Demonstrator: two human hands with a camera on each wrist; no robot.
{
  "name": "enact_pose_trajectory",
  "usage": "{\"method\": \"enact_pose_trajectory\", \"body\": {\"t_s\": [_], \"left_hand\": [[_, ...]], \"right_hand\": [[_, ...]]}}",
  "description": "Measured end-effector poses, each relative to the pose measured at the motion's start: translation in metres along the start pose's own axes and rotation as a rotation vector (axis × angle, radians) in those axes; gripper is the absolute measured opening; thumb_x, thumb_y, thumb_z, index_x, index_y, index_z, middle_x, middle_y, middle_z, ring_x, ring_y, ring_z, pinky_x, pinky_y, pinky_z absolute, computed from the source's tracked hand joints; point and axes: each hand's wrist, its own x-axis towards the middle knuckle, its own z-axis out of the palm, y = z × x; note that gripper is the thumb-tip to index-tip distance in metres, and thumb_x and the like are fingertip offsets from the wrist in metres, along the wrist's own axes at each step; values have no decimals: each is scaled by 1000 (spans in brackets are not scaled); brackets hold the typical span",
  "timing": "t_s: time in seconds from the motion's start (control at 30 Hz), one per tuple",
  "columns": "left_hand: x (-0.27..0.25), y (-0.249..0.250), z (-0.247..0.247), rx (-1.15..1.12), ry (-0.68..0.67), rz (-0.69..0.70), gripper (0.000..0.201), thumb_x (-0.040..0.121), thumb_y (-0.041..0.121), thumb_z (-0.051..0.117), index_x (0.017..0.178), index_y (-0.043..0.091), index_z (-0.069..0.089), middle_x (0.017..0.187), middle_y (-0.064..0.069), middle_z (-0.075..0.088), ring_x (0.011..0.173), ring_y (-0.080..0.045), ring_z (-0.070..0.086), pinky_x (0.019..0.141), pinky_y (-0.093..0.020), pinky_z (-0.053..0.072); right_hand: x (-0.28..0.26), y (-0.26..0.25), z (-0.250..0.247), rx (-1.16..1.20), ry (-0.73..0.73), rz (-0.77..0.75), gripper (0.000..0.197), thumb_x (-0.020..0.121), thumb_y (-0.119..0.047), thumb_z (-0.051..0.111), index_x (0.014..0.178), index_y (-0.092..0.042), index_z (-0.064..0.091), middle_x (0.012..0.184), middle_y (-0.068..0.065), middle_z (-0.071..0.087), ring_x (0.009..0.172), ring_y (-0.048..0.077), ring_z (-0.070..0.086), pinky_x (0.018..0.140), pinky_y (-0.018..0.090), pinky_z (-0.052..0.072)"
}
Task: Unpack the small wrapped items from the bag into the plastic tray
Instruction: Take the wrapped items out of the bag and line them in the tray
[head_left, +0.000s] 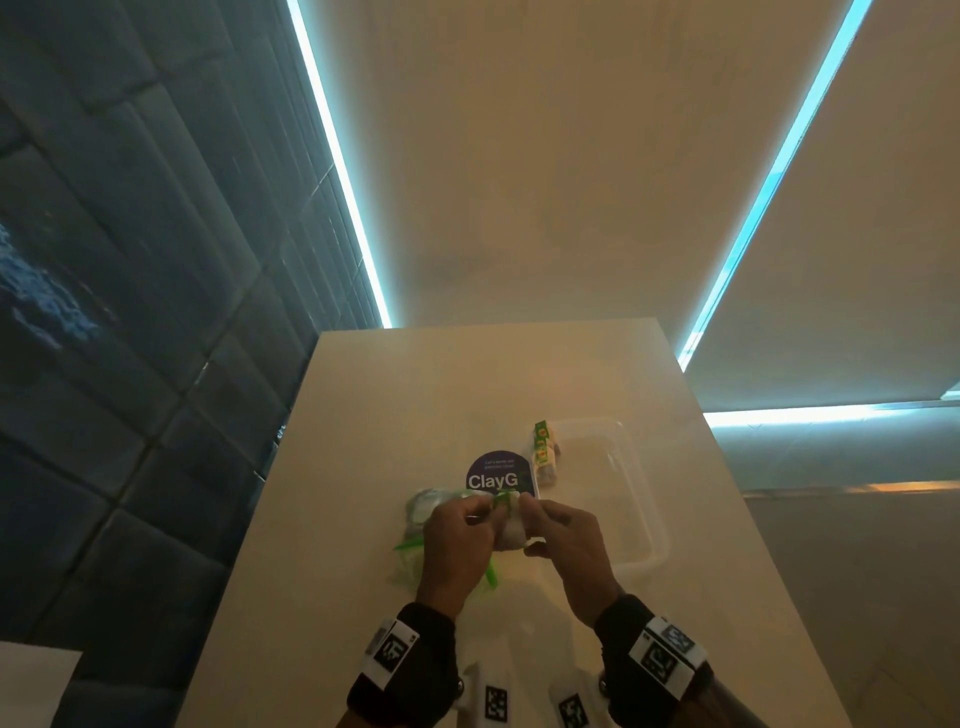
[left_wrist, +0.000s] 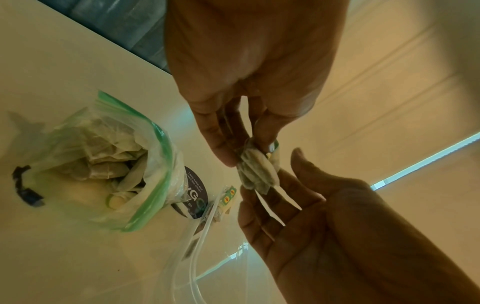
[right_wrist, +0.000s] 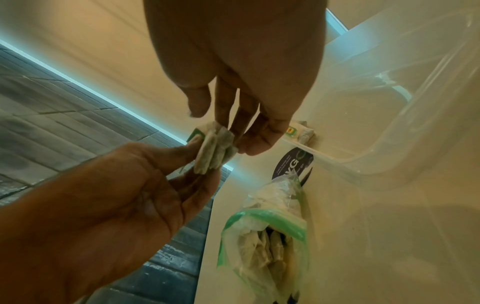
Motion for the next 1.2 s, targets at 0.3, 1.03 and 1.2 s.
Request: {"method": "enact_pose_trajectory", "body": {"t_s": [0.3, 1.03, 1.2], "left_hand": [[6, -4, 3, -121, -81, -56, 20, 81, 17, 77, 100, 15, 71, 93, -2, 73, 86, -12, 70, 65, -24, 60], [0, -78, -55, 339, -320, -404, 14, 71, 26, 77, 72, 39, 71, 66, 9, 71, 65, -3, 61, 64, -19, 47], [9, -85, -52, 312, -372, -405, 22, 54, 34, 67, 76, 35, 69, 80, 1, 75, 82, -13, 69, 83, -32, 54]], "right_hand": [[14, -7, -25, -132, -37, -33, 8, 87, -10, 69, 89, -6, 76, 80, 14, 73, 66, 18, 60, 56, 25, 48], [172, 51, -60, -606, 161, 250, 12, 82, -18, 75, 94, -17, 75, 97, 4, 73, 90, 20, 66, 85, 33, 53], [177, 58, -55, -727, 210, 232, 25, 82, -25, 75, 102, -12, 68, 104, 7, 70, 94, 23, 65, 88, 38, 54]]}}
